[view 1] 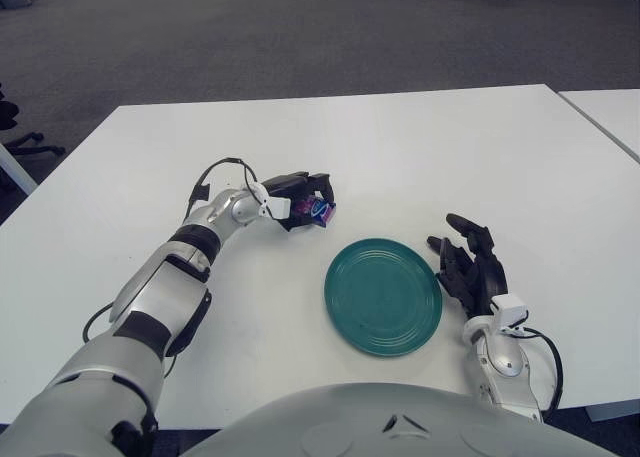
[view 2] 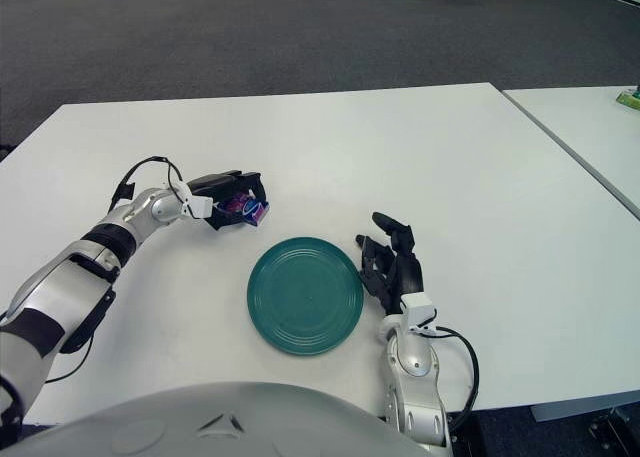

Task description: Put the gum into the plate.

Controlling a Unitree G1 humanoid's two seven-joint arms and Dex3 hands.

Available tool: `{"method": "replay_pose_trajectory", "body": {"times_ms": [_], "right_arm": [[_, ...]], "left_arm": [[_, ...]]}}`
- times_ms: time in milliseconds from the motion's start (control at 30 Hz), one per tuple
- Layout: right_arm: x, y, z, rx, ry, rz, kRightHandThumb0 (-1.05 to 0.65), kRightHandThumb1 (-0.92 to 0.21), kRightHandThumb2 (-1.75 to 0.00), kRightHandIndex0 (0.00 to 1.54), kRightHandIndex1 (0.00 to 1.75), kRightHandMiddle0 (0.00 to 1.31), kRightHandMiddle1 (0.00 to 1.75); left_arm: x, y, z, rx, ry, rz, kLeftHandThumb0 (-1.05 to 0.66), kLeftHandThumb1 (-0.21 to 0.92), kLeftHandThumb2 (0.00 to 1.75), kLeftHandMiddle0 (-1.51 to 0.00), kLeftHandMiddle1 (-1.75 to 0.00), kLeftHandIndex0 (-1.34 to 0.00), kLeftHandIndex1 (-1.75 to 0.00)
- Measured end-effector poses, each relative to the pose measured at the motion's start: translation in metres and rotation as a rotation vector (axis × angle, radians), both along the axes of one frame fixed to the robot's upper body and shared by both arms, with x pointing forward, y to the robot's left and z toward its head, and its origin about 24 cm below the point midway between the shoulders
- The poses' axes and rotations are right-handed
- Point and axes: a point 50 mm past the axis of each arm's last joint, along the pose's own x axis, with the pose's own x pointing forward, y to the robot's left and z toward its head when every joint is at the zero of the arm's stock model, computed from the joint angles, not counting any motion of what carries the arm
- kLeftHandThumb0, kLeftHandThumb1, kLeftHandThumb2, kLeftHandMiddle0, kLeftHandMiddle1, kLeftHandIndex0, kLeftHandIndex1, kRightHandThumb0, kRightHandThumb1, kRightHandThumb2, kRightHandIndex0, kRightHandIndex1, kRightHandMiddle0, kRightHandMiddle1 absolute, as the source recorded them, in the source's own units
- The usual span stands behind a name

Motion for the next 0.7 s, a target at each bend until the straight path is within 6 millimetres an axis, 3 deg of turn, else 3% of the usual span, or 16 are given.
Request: {"method": "replay_pose_trajectory", "body": {"times_ms": [367, 500, 700], "right_arm": [[0.0008, -0.0018, 0.0, -0.006, -0.001, -0.002, -0.55, -0.92, -0.76, 0.41, 0.65, 0.0, 0.95], [0.0008, -0.002, 0.0, -0.007, 0.0, -0.003, -0.56, -0.92, -0.76, 0.4, 0.64, 0.0, 0.95], [0.0011, -0.0024, 0.0001, -0.011, 0.001, -0.001, -0.56, -0.92, -0.77, 0.4, 0.63, 0.0, 0.96]], "left_arm": [[0.0004, -0.0025, 0.0011, 0.023, -0.007, -0.029, 0.0, 0.36, 1.18, -0.72, -1.47, -0.35, -1.75], [0.0003, -0.0033, 0.0011, 0.034, -0.008, -0.04, 0.0, 0.34, 1.27, -0.54, -1.68, -0.45, -1.75], [0.0002, -0.0047, 0.0014, 0.048, -0.009, -0.056, 0.0, 0.36, 1.27, -0.48, -1.73, -0.45, -1.75]]}}
